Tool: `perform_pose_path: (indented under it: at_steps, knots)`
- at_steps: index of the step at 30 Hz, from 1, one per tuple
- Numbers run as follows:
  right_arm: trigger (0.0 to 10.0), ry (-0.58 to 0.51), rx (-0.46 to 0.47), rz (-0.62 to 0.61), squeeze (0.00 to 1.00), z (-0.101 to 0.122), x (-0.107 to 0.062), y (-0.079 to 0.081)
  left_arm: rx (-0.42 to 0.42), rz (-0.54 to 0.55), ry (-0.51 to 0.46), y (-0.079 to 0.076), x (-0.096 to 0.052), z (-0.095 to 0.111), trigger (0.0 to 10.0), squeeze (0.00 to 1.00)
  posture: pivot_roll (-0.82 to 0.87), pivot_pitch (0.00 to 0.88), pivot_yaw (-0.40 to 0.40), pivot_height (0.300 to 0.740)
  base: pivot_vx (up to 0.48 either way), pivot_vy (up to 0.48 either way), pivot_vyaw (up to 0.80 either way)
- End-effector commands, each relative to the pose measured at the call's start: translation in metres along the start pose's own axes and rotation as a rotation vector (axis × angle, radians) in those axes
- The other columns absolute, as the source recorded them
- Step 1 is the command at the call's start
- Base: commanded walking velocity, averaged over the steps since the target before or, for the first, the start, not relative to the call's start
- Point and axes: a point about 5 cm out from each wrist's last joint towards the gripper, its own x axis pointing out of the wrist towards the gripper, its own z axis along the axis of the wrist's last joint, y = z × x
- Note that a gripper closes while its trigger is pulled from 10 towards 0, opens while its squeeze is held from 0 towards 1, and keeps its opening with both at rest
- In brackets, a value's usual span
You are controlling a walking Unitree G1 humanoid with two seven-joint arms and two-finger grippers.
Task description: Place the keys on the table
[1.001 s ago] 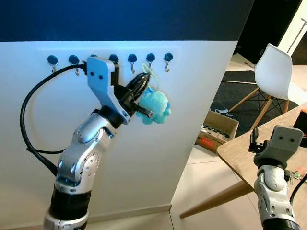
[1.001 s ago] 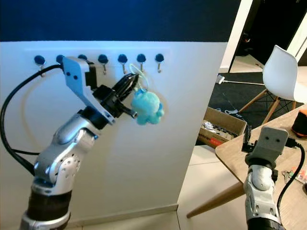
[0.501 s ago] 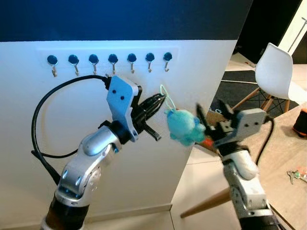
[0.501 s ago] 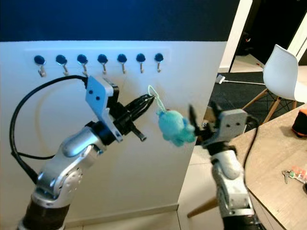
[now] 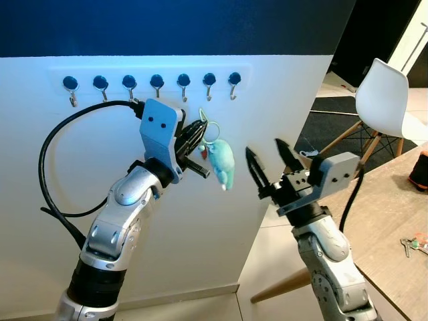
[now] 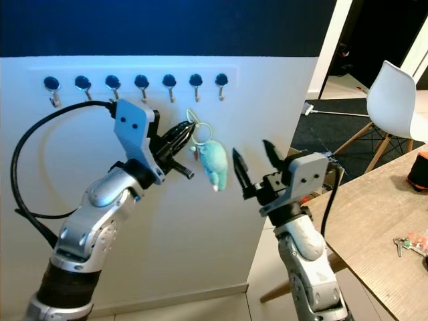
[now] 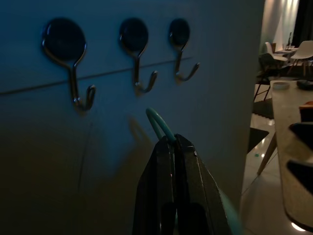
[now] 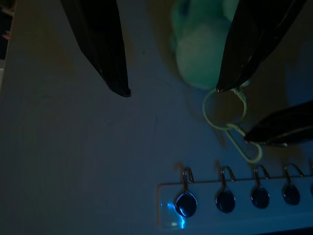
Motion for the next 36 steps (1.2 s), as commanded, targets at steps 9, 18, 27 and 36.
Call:
perform_pose_path:
  at_steps: [9,18,27,36]
  knots:
    - [10.0,0.030,0.068,0.041,0.00,-0.005,0.007,0.005,-0.029,-0.122,-0.068,-0.018,-0.012,0.013,10.0,0.00,0.11,0.106,-0.041,0.740,0.000,0.000,0.00]
    - [9.9,0.007,0.105,0.115,0.00,-0.001,0.018,0.019,-0.030,-0.126,-0.065,-0.020,-0.015,0.013,10.0,0.00,0.12,0.103,-0.050,0.740,0.000,0.000,0.00]
    - [10.0,0.014,0.121,0.162,0.00,0.003,0.016,0.027,-0.037,-0.134,-0.070,-0.022,-0.014,0.015,10.0,0.00,0.11,0.108,-0.045,0.740,0.000,0.000,0.00]
    - [10.0,0.048,0.102,0.190,0.00,0.000,0.005,0.027,-0.040,-0.105,-0.073,-0.018,-0.012,0.015,10.0,0.00,0.11,0.114,-0.050,0.740,0.000,0.000,0.00]
